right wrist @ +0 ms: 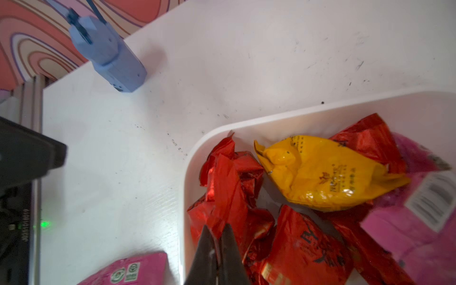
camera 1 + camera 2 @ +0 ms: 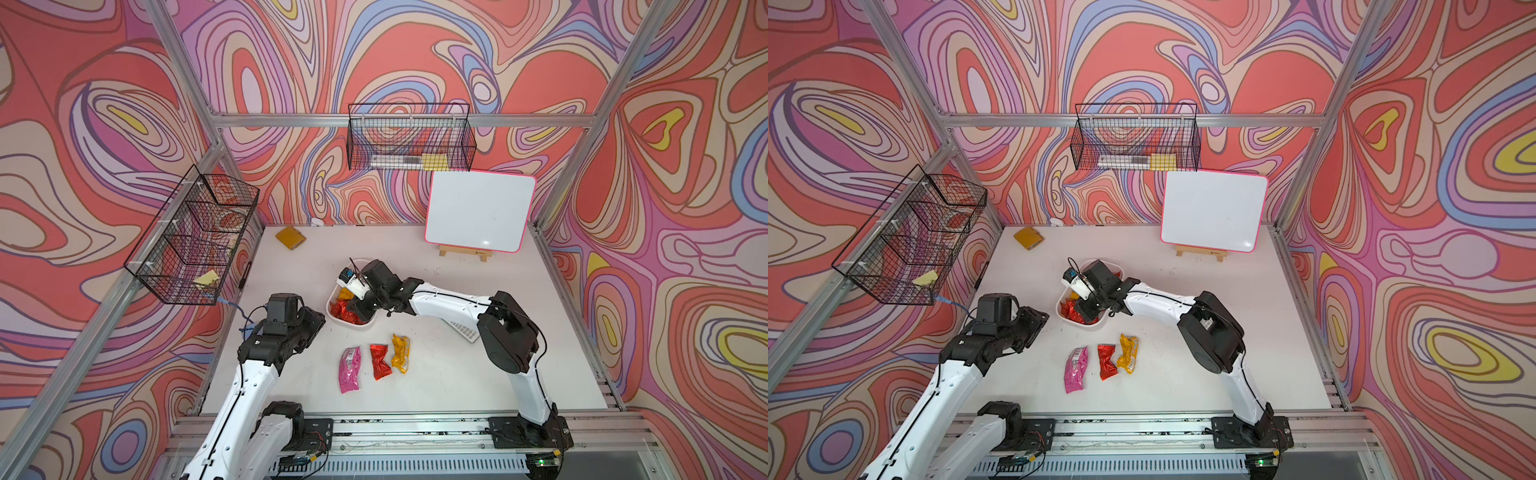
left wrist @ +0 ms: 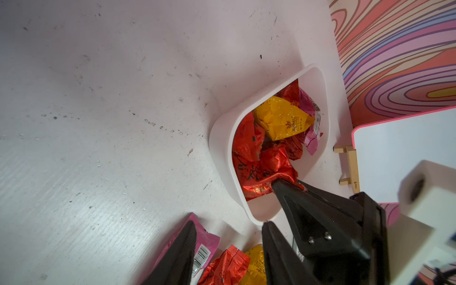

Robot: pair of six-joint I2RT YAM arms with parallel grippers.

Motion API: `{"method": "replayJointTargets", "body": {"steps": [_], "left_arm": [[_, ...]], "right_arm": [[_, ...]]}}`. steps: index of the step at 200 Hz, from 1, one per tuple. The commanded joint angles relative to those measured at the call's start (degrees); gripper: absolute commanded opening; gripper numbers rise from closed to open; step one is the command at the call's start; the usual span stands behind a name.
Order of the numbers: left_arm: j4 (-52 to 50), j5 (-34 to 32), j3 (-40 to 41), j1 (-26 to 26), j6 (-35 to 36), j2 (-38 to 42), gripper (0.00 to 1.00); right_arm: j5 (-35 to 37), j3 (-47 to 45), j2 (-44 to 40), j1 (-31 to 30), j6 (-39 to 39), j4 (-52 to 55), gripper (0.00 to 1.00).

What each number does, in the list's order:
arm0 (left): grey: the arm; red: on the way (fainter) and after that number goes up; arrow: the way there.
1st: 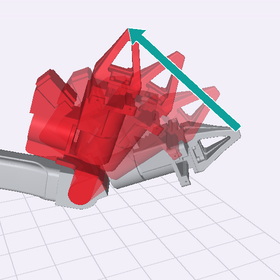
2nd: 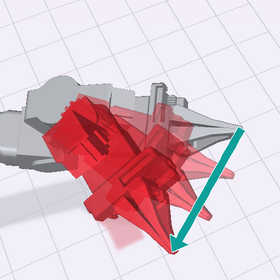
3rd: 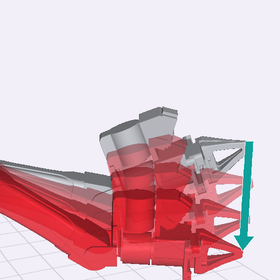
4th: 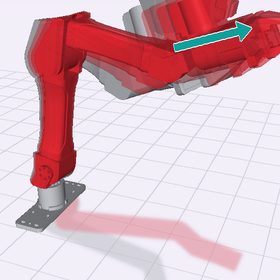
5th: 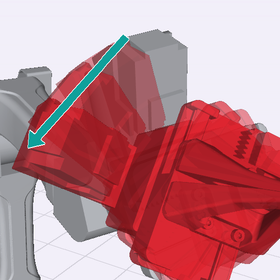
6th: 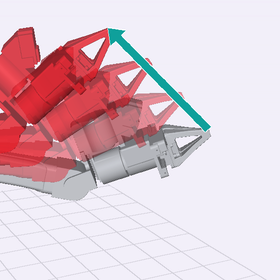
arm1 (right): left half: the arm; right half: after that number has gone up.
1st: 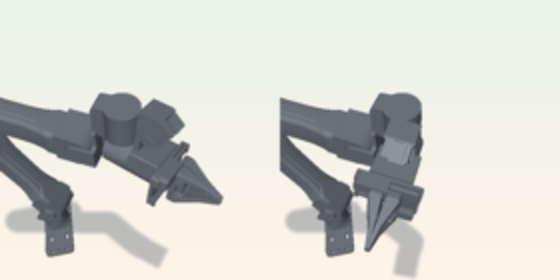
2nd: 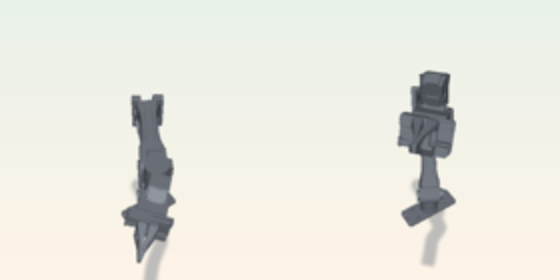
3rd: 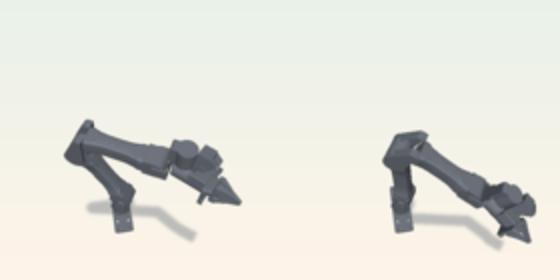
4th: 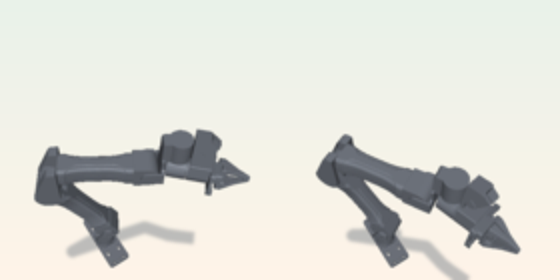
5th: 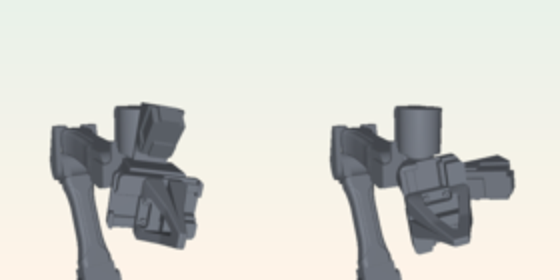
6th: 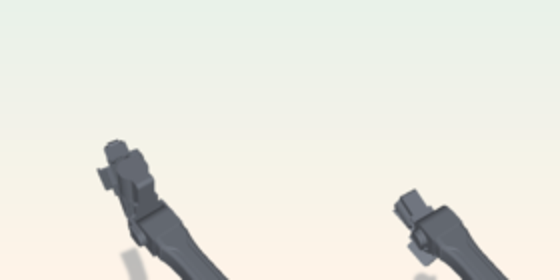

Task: Take the tea bags out of the storage box
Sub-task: Pick up the tea bag from the storage box, then place the tea bag at the center of the board.

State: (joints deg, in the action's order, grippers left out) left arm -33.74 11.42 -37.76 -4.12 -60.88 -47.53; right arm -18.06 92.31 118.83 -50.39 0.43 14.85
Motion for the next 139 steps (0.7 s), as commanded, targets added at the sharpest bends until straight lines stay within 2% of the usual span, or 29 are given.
{"method": "replayJointTargets", "body": {"steps": [1, 61, 79, 98, 114, 139], "left_arm": [[0.04, 1.44, -0.98, 0.34, 3.08, 0.68, 0.49], [2.36, 5.49, -3.29, 0.34, 8.94, -2.99, 0.50], [1.57, 6.90, -5.60, 0.34, 12.45, -5.39, 0.51], [0.14, 8.12, -8.17, 0.34, 16.65, -8.05, 0.51], [-0.21, 9.04, -9.48, 0.34, 18.99, -10.12, 0.51], [-0.12, 10.07, -11.08, 0.25, 20.77, -12.76, 0.51]], "right_arm": [[-2.23, -2.84, -6.89, -0.17, -6.13, -4.05, 0.04], [0.82, -14.06, -19.84, 1.96, -20.42, -4.15, 0.02], [2.69, -14.25, -22.62, 5.34, -29.33, 4.29, 0.01], [0.25, -13.68, -23.90, 11.72, -37.86, 17.00, 0.00], [-3.11, -16.40, -24.40, 16.01, -39.77, 20.81, 0.00], [-6.04, -16.55, -21.39, 17.90, -39.59, 21.46, 0.00]]}}
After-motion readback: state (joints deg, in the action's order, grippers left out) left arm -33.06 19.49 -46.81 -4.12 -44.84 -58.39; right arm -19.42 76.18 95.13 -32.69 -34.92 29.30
